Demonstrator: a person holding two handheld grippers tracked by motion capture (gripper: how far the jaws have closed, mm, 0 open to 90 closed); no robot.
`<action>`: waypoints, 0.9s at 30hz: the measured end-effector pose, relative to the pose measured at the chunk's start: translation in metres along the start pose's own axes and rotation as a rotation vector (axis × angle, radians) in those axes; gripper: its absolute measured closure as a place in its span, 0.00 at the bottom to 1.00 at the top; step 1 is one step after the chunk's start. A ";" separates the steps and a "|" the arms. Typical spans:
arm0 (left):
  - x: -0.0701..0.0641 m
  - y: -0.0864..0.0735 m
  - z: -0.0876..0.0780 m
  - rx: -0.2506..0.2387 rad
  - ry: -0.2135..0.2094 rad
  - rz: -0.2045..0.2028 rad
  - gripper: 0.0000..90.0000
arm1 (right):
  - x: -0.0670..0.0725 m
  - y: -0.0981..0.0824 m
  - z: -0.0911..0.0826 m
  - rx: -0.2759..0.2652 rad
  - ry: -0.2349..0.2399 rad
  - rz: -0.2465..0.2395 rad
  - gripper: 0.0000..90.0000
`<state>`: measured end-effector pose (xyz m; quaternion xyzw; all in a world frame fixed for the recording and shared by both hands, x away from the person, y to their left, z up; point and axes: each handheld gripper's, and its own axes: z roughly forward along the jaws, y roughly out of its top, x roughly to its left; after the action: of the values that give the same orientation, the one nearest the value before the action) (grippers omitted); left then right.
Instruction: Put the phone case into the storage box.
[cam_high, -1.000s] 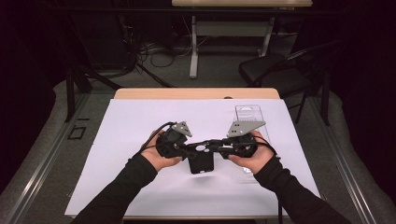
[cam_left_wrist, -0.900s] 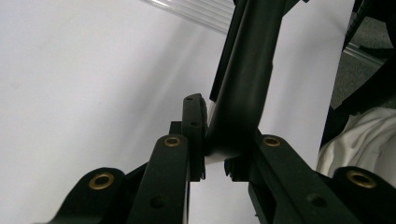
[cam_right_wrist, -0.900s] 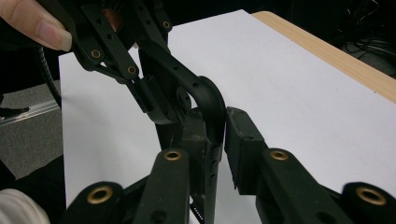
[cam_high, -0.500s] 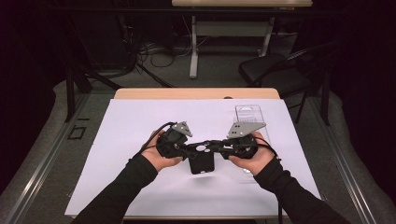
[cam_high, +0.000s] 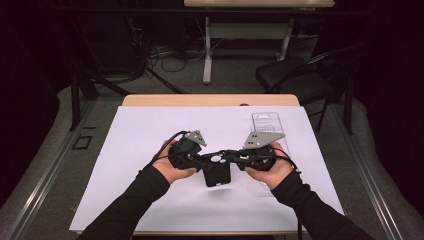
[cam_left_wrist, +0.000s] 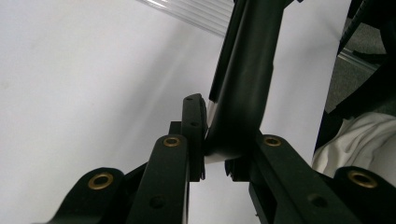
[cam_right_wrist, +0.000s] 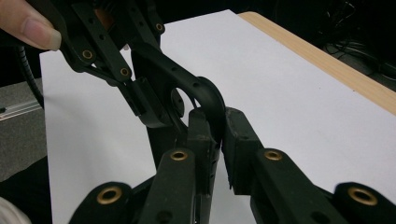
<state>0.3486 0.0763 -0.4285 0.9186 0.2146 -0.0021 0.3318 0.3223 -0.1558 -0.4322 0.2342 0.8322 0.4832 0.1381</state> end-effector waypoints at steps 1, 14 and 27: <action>0.000 0.000 0.000 0.001 -0.002 0.000 0.90 | 0.000 0.000 0.000 -0.002 -0.003 0.001 0.92; -0.001 0.003 0.004 -0.002 -0.012 -0.010 0.89 | 0.000 -0.001 -0.001 0.003 -0.042 0.038 0.93; 0.000 0.003 0.005 -0.017 -0.025 -0.024 0.88 | 0.000 -0.001 -0.001 0.004 -0.076 0.080 0.94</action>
<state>0.3504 0.0708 -0.4304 0.9131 0.2213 -0.0158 0.3422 0.3216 -0.1564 -0.4327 0.2858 0.8172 0.4776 0.1495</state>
